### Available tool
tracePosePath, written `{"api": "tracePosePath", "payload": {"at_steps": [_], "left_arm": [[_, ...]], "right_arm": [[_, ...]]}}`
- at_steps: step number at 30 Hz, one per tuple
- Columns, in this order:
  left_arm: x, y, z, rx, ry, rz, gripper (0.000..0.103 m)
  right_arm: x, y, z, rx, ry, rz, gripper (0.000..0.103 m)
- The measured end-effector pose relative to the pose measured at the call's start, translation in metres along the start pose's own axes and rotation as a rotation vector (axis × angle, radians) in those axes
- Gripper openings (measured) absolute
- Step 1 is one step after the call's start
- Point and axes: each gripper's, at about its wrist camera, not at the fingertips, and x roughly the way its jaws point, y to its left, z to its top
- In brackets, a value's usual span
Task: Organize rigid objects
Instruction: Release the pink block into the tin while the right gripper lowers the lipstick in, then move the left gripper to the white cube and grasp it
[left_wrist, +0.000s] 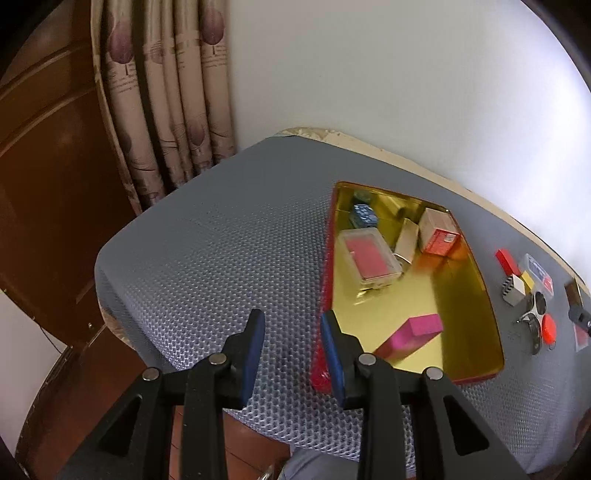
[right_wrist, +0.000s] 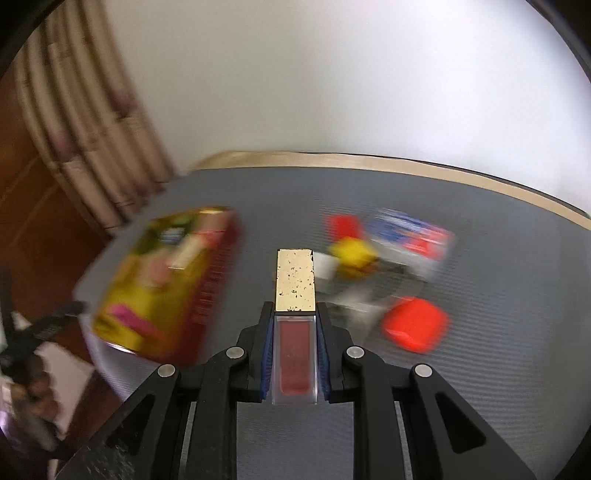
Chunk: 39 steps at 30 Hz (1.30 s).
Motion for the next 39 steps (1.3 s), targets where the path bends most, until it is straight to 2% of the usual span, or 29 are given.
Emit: {"api": "tracePosePath", "payload": {"at_steps": [3, 5, 10, 13, 20, 22, 26, 28, 29, 30, 31, 33, 36, 39], "left_arm": [[0.002, -0.001, -0.001, 0.012, 0.002, -0.004, 0.032], [0.003, -0.003, 0.000, 0.039, 0.002, 0.005, 0.032], [-0.008, -0.008, 0.000, 0.077, -0.051, 0.025, 0.038], [-0.011, -0.010, 0.001, 0.095, -0.074, 0.033, 0.040], [0.004, -0.008, 0.000, 0.083, -0.006, 0.024, 0.040], [0.005, -0.005, 0.000, 0.063, 0.005, 0.023, 0.040], [0.008, -0.003, -0.001, 0.048, 0.014, 0.032, 0.040], [0.009, -0.005, -0.002, 0.057, 0.020, 0.035, 0.040], [0.008, -0.005, -0.002, 0.060, 0.021, 0.035, 0.040], [0.008, -0.006, -0.002, 0.064, 0.022, 0.035, 0.040], [0.007, -0.006, -0.003, 0.066, 0.021, 0.035, 0.040], [0.007, -0.007, -0.003, 0.074, 0.017, 0.033, 0.040], [0.006, -0.012, -0.005, 0.094, 0.020, 0.026, 0.040], [0.004, -0.020, -0.008, 0.129, 0.018, 0.016, 0.040]], "right_arm": [[0.021, 0.050, 0.014, -0.046, 0.043, 0.102, 0.019], [0.043, 0.079, 0.019, -0.082, 0.082, 0.138, 0.019], [0.102, 0.124, 0.025, -0.137, 0.206, 0.144, 0.019], [0.121, 0.130, 0.027, -0.151, 0.228, 0.103, 0.019], [0.149, 0.131, 0.030, -0.126, 0.273, 0.066, 0.019], [0.156, 0.129, 0.030, -0.118, 0.279, 0.063, 0.021], [0.155, 0.125, 0.032, -0.089, 0.259, 0.080, 0.024], [0.144, 0.120, 0.034, -0.073, 0.220, 0.096, 0.026], [0.136, 0.116, 0.035, -0.062, 0.196, 0.105, 0.028], [0.124, 0.108, 0.036, -0.044, 0.156, 0.111, 0.034], [0.112, 0.099, 0.035, -0.027, 0.119, 0.106, 0.045], [0.082, 0.069, 0.027, 0.017, 0.039, 0.058, 0.061], [0.042, 0.010, 0.006, 0.068, -0.034, -0.076, 0.062], [0.021, -0.053, -0.019, 0.036, -0.014, -0.313, 0.062]]}}
